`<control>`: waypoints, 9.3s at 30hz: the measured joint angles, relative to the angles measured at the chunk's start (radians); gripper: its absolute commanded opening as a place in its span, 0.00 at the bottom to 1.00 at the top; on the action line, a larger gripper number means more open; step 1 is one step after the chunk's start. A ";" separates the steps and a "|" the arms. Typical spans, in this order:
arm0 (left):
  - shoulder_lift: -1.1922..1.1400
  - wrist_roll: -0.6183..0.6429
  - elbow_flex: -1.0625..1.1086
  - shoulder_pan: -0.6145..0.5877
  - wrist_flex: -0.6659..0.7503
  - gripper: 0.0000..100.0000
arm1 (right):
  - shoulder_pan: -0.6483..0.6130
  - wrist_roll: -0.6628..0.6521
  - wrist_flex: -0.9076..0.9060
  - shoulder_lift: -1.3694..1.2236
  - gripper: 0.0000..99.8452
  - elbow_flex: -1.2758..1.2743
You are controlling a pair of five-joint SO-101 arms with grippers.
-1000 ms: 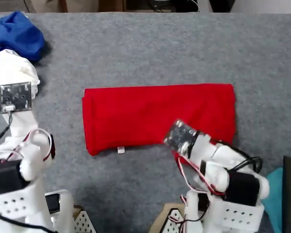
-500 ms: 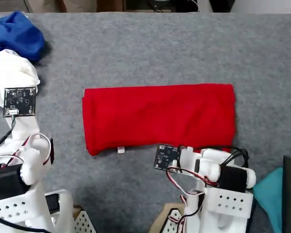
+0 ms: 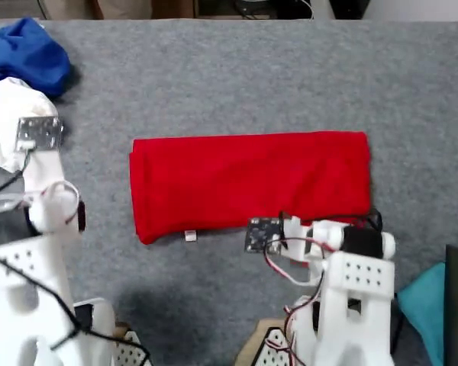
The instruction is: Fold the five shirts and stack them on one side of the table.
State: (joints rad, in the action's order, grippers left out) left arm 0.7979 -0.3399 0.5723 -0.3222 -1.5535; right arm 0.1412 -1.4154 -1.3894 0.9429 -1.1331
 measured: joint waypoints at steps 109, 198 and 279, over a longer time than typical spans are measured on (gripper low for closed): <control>-0.281 0.014 -0.313 -0.141 0.000 0.02 | 0.035 0.029 0.046 -0.463 0.00 0.391; -0.281 -0.049 -0.371 -0.175 -0.029 0.02 | 0.043 0.017 -0.064 -0.456 0.21 0.127; -0.281 -0.049 -0.371 -0.175 -0.020 0.02 | 0.015 0.032 0.416 -0.477 0.04 0.321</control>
State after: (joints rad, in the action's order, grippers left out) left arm 0.5171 -0.3890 0.2010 -0.4971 -1.5735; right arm 0.1565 -1.3832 -0.9735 0.4657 -0.8124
